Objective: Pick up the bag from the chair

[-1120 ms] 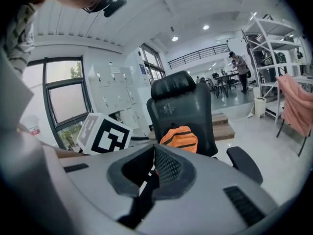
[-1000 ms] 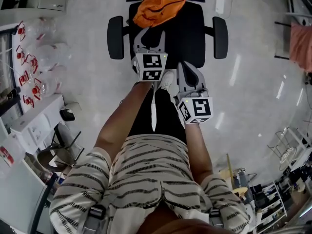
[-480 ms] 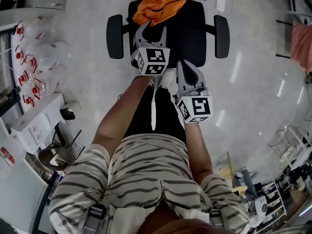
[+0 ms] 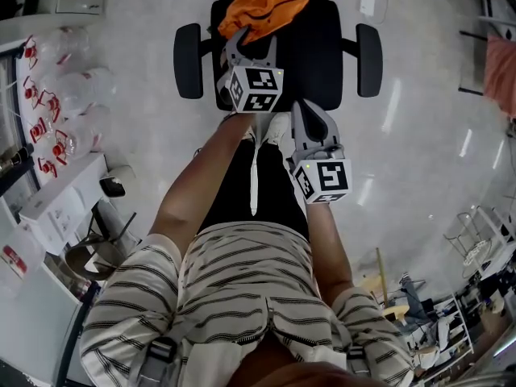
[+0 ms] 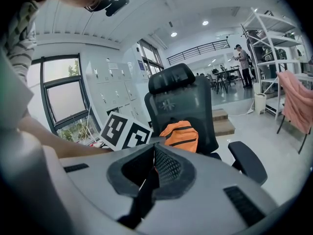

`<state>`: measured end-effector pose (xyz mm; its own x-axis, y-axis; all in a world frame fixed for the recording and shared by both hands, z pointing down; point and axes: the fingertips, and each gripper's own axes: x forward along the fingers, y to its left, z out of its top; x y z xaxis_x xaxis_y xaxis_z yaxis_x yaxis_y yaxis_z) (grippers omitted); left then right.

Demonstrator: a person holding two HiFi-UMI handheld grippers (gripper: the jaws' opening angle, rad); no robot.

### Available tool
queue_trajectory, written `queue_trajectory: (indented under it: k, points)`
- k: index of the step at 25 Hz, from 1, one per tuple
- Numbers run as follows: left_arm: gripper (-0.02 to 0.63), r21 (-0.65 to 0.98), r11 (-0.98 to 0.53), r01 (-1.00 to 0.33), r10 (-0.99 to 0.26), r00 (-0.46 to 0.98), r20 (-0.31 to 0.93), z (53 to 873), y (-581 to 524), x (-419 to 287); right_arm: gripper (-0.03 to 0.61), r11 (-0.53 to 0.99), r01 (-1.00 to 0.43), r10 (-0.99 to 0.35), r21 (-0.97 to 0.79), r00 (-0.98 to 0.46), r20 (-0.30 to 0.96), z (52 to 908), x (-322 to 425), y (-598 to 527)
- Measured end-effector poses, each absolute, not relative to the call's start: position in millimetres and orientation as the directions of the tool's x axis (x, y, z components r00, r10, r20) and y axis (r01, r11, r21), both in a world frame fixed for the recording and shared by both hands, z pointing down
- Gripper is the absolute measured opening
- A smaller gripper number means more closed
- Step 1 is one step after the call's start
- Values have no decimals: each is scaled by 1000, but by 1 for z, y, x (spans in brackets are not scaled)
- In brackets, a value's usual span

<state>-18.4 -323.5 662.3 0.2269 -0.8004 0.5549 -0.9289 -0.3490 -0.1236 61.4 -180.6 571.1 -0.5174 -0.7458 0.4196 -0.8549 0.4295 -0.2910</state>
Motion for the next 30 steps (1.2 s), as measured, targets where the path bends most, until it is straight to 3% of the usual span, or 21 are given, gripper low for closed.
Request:
queue_trajectory:
  k: [30]
  points:
    - [247, -204, -387, -899, -785, 205, 585, 692, -378, -12, 18, 391, -869, -742, -305, -493, 454, 592, 74, -202]
